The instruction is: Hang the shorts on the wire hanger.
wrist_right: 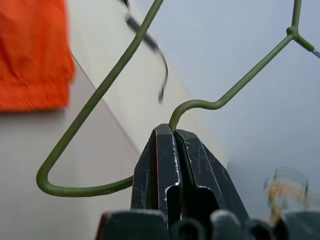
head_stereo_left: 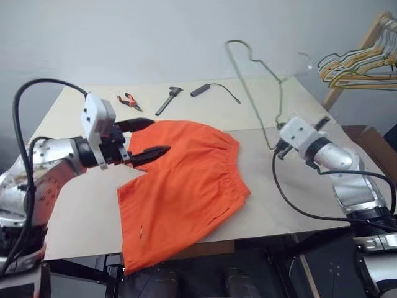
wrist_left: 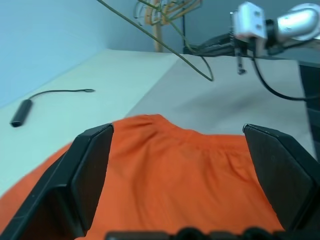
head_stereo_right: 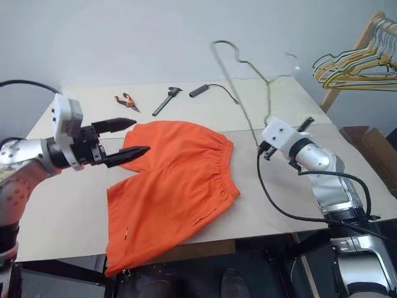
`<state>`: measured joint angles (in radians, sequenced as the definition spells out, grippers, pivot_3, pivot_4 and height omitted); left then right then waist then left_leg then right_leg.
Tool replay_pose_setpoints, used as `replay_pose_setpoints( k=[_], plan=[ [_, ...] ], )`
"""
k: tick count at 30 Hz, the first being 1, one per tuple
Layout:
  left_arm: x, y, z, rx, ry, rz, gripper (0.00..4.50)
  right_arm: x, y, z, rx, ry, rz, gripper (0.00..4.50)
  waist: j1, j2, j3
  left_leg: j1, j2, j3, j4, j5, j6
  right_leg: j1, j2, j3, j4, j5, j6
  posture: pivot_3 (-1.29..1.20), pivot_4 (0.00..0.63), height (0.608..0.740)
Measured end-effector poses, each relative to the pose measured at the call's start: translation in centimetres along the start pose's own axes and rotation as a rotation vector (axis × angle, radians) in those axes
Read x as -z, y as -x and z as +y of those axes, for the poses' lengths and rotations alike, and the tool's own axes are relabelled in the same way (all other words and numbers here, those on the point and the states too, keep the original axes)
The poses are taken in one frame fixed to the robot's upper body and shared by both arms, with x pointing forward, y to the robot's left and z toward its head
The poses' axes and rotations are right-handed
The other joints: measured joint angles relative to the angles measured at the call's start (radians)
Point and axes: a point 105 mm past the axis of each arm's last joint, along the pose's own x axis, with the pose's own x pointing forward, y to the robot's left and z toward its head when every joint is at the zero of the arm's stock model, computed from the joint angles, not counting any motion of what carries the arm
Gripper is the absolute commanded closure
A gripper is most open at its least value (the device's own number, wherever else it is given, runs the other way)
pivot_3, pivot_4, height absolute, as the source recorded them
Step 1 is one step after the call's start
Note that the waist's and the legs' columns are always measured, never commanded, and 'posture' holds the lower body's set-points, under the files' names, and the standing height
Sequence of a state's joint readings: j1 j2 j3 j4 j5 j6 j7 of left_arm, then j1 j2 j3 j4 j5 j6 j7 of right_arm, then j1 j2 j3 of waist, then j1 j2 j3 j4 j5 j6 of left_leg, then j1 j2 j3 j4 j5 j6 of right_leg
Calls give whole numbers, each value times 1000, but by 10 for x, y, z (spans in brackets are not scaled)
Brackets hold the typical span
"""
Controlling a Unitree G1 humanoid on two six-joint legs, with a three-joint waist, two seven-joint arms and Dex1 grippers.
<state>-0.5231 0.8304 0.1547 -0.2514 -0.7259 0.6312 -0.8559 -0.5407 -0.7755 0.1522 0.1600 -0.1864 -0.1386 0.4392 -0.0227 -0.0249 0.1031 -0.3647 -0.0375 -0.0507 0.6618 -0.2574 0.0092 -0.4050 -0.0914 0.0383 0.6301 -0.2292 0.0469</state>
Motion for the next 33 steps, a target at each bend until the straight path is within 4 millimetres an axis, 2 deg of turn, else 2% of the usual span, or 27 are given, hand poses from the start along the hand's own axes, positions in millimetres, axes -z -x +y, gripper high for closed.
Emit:
replay_pose_setpoints(
  k=[3,6,9,12,17,20,23,27,30,33],
  plan=[
    [-5,-7,13,-13,3,-8,0,-21,-1,1,-19,104,-146,4473,-7,0,0,-3,0,0,2,0,-1,-2,0,1,-1,3,1,-42,9,740],
    [-7,-13,21,-13,1,-11,0,-41,0,-7,-13,206,-273,4473,-20,-1,-1,-3,0,0,2,0,0,-2,0,1,-1,4,2,-54,8,740],
    [-4,-19,27,-14,13,1,0,-51,2,-9,-26,343,-350,4473,-29,-1,-1,-3,0,0,3,0,-1,-2,0,2,-1,4,2,-64,7,740],
    [-10,-22,30,11,27,-15,0,-49,0,-4,-66,489,-367,4473,-44,-2,-2,-4,0,0,3,0,-1,-3,0,2,-1,4,2,-77,5,740],
    [-21,-21,19,144,38,-35,0,-40,-10,3,-89,660,-347,4473,-73,-1,-3,-4,0,1,3,1,-1,-5,0,4,1,4,2,-91,5,740],
    [-15,-10,11,232,16,16,0,-38,-14,2,-75,717,-337,4473,-94,-1,-6,-5,0,1,3,1,-2,-7,0,6,2,4,2,-101,6,740],
    [1,-1,4,298,-7,96,0,-38,-16,-3,-47,769,-335,4473,-113,-1,-8,-5,0,1,3,1,-1,-7,0,7,2,4,2,-102,8,740],
    [8,-12,13,242,-30,143,0,-44,-15,-1,-27,804,-382,4473,-119,-1,-12,-4,0,1,4,1,-1,-6,0,6,3,5,2,-107,7,740],
    [5,-28,22,192,-24,119,0,-45,-14,1,-31,826,-404,4473,-122,-1,-14,-5,0,1,7,0,0,-5,-1,6,3,5,3,-114,6,740],
    [1,-35,23,188,-9,105,0,-49,-14,2,-36,845,-429,4473,-134,-1,-18,-5,0,1,8,0,0,-5,-1,7,2,5,4,-122,5,740]
  ],
)
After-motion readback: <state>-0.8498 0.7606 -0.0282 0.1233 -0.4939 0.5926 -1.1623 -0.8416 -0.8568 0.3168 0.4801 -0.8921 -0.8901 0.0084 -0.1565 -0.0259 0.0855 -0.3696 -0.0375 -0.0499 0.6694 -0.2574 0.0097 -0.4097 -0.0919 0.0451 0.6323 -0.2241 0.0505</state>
